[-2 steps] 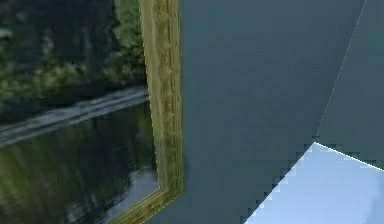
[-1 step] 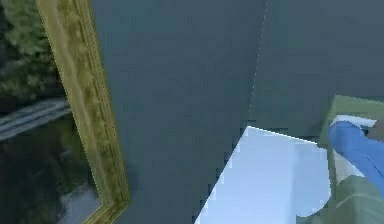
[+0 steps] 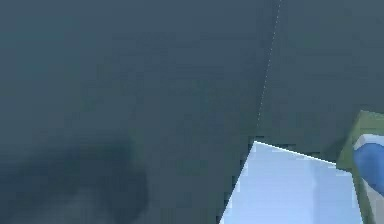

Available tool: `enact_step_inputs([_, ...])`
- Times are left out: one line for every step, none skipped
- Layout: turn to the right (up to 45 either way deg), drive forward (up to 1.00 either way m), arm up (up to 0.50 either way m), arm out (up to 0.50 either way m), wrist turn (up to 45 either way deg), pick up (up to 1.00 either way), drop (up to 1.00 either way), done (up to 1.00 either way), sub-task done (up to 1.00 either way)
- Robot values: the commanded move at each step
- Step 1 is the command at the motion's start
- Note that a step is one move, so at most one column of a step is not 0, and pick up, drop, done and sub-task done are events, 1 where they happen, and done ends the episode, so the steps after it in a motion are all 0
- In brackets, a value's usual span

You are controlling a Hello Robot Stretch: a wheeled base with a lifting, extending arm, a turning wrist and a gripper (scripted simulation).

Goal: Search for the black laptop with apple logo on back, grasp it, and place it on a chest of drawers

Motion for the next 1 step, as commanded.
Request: enact_step_inputs([30.0, 0.00, 0.00, 0.00, 0.0, 0.00, 0.00, 0.00, 0.00])
